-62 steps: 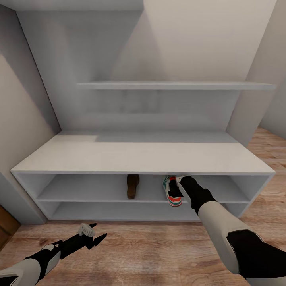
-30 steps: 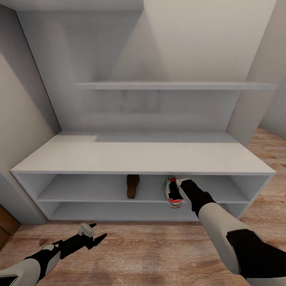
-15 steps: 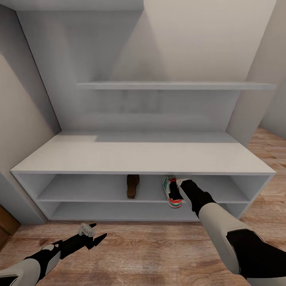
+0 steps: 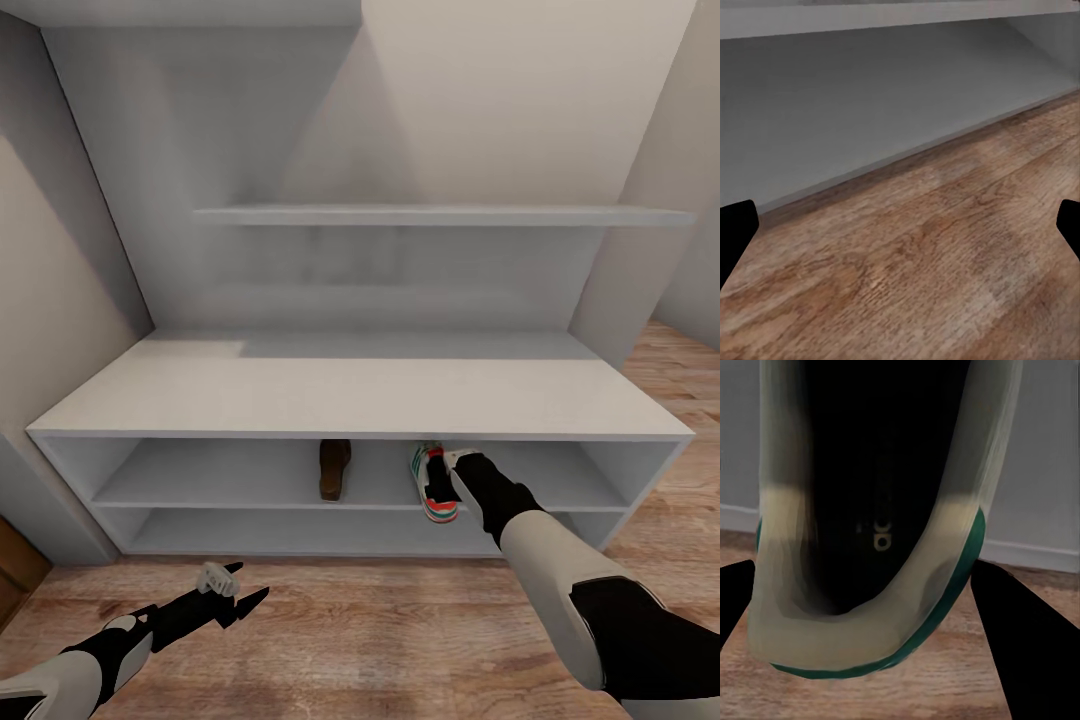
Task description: Pick up the two gym shoes and the two sandals from the corridor floor and place them onto the hallstand (shoe rack) in the corridor, making sure they are on the rack and not on the floor. Arrange them so the two gym shoes are next to each other and the two sandals are next to each other.
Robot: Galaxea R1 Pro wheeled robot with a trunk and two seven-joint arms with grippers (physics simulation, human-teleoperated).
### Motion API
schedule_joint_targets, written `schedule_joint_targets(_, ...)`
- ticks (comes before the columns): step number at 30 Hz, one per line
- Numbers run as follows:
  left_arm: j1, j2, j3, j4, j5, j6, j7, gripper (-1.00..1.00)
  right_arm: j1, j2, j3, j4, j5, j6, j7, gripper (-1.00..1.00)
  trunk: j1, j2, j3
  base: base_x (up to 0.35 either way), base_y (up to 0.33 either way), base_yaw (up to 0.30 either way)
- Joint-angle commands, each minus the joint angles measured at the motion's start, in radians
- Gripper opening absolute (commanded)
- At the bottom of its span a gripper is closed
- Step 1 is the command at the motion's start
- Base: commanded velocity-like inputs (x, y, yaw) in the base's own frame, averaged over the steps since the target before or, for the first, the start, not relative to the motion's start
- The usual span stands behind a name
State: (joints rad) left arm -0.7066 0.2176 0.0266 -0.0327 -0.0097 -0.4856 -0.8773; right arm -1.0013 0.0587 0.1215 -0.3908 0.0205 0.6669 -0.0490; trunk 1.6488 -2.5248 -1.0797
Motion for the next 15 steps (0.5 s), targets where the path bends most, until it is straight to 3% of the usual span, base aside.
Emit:
schedule_joint_targets(1, -0.001, 0.0, 0.003, 0.0, -0.001, -0.002, -0.003, 1.0, 0.0, 0.0, 0.005, 0.0, 0.002, -0.001, -0.003, -1.0, 0.0, 0.0, -0.001, 0.0, 0.0, 0.0)
schedule_joint_targets(15, -0.001, 0.0, 0.003, 0.0, -0.001, -0.002, -0.004, 1.0, 0.0, 0.0, 0.005, 0.005, 0.002, -0.026, -0.003, -1.0, 0.0, 0.0, -0.001, 0.0, 0.0, 0.0)
